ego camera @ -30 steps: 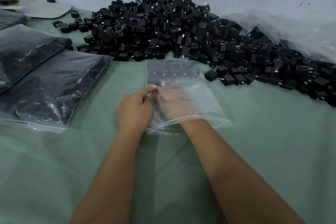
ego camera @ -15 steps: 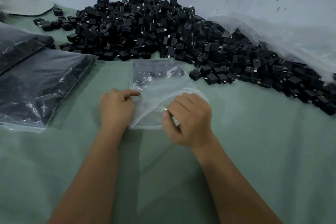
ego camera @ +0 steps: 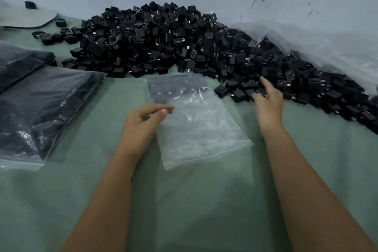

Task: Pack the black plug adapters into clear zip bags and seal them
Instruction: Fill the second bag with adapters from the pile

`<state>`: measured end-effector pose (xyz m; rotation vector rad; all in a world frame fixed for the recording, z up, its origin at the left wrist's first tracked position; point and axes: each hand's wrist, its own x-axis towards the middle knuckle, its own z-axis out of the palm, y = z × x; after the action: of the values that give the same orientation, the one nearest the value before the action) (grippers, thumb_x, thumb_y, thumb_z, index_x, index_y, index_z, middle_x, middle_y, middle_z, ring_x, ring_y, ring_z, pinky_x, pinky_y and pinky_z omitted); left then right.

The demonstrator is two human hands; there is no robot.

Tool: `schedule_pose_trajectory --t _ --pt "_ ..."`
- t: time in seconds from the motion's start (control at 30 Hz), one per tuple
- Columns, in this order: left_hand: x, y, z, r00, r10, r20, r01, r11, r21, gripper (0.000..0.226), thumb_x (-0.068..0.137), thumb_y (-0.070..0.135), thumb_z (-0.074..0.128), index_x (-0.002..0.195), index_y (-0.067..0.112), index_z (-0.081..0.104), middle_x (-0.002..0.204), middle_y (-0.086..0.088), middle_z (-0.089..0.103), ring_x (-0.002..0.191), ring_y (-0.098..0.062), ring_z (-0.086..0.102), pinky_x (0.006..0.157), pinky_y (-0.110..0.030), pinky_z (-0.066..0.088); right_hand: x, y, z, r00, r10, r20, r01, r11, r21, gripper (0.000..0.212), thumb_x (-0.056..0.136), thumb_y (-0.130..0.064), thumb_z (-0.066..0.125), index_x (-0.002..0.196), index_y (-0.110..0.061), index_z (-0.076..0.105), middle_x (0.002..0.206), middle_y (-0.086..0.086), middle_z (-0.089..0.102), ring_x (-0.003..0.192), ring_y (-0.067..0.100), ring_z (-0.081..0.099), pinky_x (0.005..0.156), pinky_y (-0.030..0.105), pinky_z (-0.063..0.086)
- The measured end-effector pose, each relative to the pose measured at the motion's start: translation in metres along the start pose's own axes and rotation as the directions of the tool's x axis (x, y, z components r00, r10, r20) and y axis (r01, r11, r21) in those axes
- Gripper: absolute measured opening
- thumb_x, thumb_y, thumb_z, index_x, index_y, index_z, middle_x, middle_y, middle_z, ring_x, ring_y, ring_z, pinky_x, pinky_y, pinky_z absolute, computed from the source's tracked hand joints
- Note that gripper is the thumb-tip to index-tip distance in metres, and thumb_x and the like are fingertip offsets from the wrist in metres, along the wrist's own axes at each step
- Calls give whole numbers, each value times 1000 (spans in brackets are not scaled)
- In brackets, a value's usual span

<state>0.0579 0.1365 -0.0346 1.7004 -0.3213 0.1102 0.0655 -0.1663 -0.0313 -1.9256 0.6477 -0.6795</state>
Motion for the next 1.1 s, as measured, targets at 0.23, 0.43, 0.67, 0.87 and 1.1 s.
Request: schedule_pose_trajectory --t 0.23,0.43,0.67,0.87,1.1 --pt "6 -8 1 986 -26 164 -44 910 412 15 92 23 65 99 22 78 111 12 68 110 -5 57 99 -25 42 -7 11 14 956 -197 219 289 766 -574 50 86 -41 58 135 -38 47 153 -1 30 138 27 23 111 42 23" --pt "11 -10 -13 998 -61 10 47 859 510 15 92 19 65 94 13 78 115 5 68 111 -16 58 101 -29 41 -27 11 6 901 -379 211 434 780 -450 31 80 -27 68 110 -35 63 115 -11 62 115 21 44 92 30 27" --pt "-1 -1 -15 988 99 122 -157 699 698 16 83 12 71 93 23 77 114 6 69 115 -19 56 105 -40 39 -38 11 5 879 -270 392 449 745 -494 64 91 -44 56 148 -35 28 154 -9 28 136 20 24 109 36 22" --pt "-19 9 -8 928 16 373 -212 844 493 46 71 67 59 110 44 68 108 26 63 106 3 52 92 -21 40 -50 4 5 857 -438 271 515 736 -439 33 85 -28 65 117 -22 62 106 -5 62 105 21 51 88 27 35" --pt "-22 11 -11 859 -109 500 -106 918 382 64 66 48 83 122 61 54 117 31 59 114 7 51 95 -12 37 -113 -23 7 828 -555 -82 529 820 -217 38 89 -23 66 126 -11 62 111 1 64 104 19 50 86 6 26"
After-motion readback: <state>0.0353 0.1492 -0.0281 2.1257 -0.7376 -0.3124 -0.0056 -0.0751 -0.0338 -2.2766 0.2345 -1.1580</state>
